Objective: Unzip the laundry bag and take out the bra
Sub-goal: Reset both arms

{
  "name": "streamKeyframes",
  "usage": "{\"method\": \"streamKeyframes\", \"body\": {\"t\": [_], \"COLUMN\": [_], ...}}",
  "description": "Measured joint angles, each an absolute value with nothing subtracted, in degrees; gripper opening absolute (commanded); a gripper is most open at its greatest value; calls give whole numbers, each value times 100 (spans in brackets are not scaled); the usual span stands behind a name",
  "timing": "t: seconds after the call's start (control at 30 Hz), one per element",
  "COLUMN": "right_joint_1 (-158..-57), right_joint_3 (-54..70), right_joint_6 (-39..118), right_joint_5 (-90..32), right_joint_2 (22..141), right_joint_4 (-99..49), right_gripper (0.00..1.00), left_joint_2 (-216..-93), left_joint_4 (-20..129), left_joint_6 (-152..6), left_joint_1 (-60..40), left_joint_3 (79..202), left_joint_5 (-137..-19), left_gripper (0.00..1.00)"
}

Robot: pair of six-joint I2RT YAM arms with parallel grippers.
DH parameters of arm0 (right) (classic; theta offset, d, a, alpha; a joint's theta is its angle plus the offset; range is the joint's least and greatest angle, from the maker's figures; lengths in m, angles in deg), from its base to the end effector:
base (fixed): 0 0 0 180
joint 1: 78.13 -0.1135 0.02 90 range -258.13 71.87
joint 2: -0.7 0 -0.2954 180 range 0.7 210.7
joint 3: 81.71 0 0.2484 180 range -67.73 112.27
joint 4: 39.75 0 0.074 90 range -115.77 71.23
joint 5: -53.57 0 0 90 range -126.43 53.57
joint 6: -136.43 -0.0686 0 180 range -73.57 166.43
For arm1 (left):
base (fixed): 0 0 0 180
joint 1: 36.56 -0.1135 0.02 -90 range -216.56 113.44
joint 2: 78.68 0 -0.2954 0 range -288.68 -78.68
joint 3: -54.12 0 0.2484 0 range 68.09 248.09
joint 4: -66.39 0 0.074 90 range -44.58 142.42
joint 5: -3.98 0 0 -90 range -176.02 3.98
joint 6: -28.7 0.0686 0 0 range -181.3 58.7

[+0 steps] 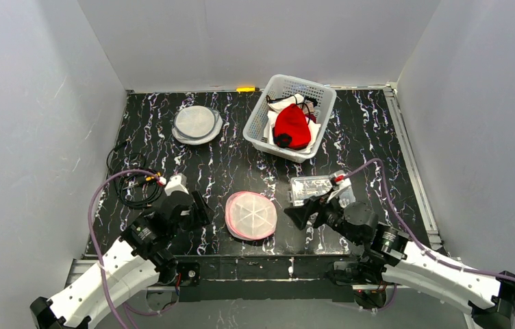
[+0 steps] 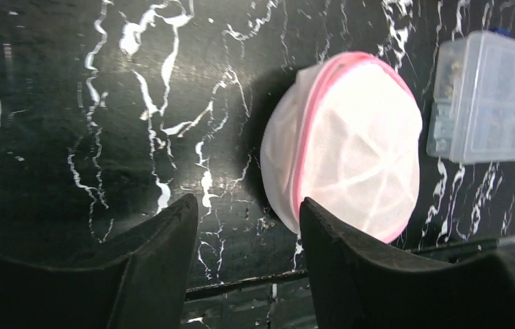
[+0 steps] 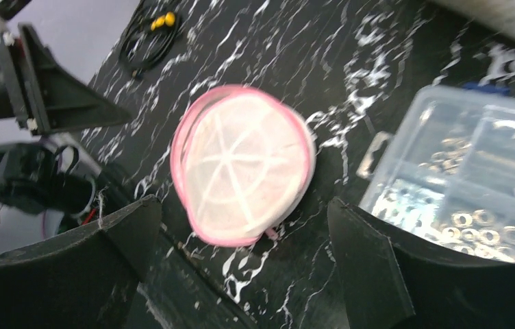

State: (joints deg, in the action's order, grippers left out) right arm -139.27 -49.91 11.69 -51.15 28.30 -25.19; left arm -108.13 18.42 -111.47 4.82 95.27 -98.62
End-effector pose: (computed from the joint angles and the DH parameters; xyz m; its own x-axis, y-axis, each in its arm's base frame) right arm 0.0848 0.1177 0.2433 -0.4853 0.2613 -0.8344 -0.5475 0.6533 0.5230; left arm 0.0997 -0.0679 0.2257 -0.6784 -0.4011 -0.6155 -0.0122 0.8438 -0.5365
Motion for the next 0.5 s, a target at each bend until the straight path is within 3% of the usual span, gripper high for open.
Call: {"method": "streamKeyframes", "body": {"t": [0.5], "right_joint_1": [-13927], "right_joint_3": [-3030], "right_joint_6": [2032], "right_joint_5": [-7849], "right_joint_2": [2777], "right_joint_4": [-1483], "right_gripper": [99], "left_joint_2": [-11608], "left_joint_4": [1119], "left_joint_6": [-11149], "left_joint_1": [482], "left_joint_3": [11094], "left_joint_5": [-10920], "left_gripper": [57]}}
